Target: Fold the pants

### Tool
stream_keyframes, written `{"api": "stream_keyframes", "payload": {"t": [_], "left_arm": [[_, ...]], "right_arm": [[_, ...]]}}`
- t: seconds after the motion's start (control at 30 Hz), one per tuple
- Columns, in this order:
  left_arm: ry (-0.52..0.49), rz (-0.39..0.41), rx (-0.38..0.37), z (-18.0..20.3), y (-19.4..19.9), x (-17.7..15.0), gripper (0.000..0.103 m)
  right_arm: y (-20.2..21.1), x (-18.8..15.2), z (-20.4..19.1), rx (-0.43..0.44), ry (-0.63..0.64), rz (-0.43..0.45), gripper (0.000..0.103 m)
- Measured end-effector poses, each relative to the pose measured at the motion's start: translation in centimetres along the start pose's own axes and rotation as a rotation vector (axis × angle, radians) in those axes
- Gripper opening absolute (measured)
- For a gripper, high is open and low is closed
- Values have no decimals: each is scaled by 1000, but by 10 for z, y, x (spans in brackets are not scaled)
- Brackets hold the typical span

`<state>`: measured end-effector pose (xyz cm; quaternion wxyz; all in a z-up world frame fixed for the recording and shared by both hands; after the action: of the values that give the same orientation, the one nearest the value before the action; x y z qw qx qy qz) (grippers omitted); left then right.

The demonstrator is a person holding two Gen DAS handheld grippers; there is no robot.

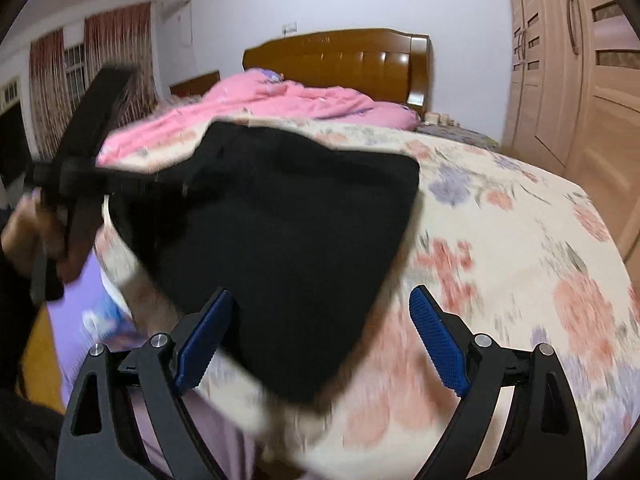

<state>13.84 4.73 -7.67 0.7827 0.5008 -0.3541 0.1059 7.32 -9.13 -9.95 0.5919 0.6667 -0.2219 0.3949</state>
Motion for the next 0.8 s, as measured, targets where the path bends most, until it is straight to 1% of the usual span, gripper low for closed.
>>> {"api": "stream_keyframes", "payload": {"t": [0.07, 0.1, 0.13, 0.17, 0.2, 0.23, 0.27, 0.3, 0.33, 0.47, 0.7, 0.8], "left_arm": [[6, -4, 9, 1, 1, 0, 50], [9, -4, 17, 2, 2, 0, 49], [14, 1, 24, 3, 5, 2, 45], [21, 10, 23, 5, 9, 4, 38], [37, 24, 8, 7, 14, 7, 35], [73, 46, -33, 8, 23, 12, 30], [93, 59, -63, 9, 28, 16, 28], [118, 74, -108, 10, 34, 20, 28], [133, 85, -138, 12, 39, 24, 27], [167, 114, -206, 27, 48, 34, 25], [222, 134, -318, 44, 60, 61, 24], [212, 144, -366, 61, 69, 75, 23]], "right_arm": [[-2, -11, -1, -30, 18, -11, 87], [-4, -14, 1, -46, 20, -11, 94], [-8, -17, 5, -81, 22, -26, 98], [-11, -18, 7, -103, 26, -33, 98], [-12, -19, 9, -106, 27, -33, 98], [-11, -19, 11, -98, 16, -24, 98], [-9, -20, 13, -86, 0, -16, 98], [-8, -21, 15, -74, -20, -8, 98], [-8, -22, 20, -66, -49, 3, 98], [-11, -30, 28, -50, -111, -7, 98], [-5, -31, 4, -15, -67, 20, 98], [-11, -28, -3, -52, -51, 26, 98]]}}
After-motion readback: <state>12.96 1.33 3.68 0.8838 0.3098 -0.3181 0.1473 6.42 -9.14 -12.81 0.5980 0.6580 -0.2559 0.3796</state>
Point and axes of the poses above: each gripper's, at about its wrist camera, not at the fingertips, and y roughly against the way its jaws point, z to its right, x to its top, the point moved 8 cm from there along -y, roughly the way its jaws point, and after that the axes turned 4 degrees about -x, right-handed, at the moved point
